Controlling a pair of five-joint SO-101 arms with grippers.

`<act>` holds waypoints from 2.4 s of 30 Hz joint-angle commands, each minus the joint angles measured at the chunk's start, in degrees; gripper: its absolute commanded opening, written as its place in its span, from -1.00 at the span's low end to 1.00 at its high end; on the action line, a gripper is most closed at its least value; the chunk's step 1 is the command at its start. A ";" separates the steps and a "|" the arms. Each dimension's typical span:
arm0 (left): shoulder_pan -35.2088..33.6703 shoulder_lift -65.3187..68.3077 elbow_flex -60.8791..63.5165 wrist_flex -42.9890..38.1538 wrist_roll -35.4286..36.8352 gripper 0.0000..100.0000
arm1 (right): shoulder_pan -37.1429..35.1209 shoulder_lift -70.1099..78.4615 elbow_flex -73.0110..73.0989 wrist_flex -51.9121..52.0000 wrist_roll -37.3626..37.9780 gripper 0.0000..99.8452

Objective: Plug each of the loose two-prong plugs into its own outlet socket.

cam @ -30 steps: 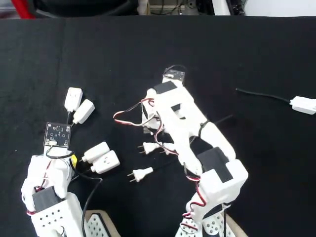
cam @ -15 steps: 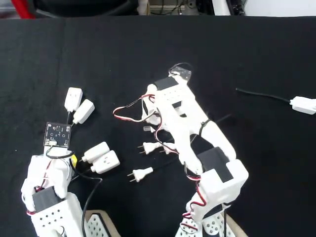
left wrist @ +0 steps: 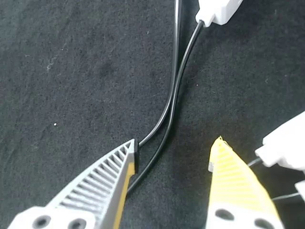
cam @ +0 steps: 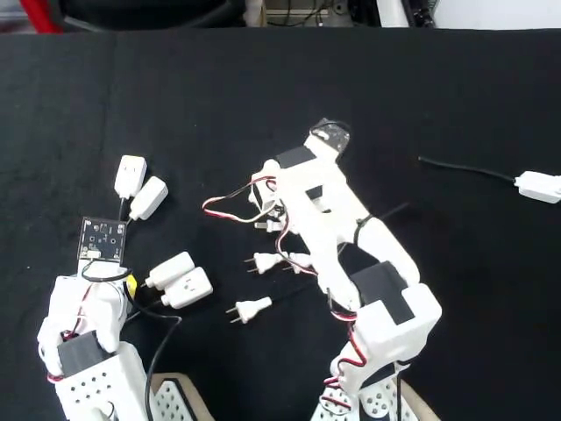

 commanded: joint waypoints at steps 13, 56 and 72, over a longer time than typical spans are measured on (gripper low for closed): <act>0.75 -0.53 1.10 -1.23 -0.26 -0.50 | -2.99 7.78 -3.21 3.16 -0.62 -0.74; 0.66 -0.53 1.10 -1.05 -0.26 -0.50 | -3.52 25.19 -30.55 19.52 63.56 -0.81; 0.66 -0.53 1.10 -1.05 -0.26 -0.50 | -5.63 31.34 -32.57 21.19 55.30 -0.92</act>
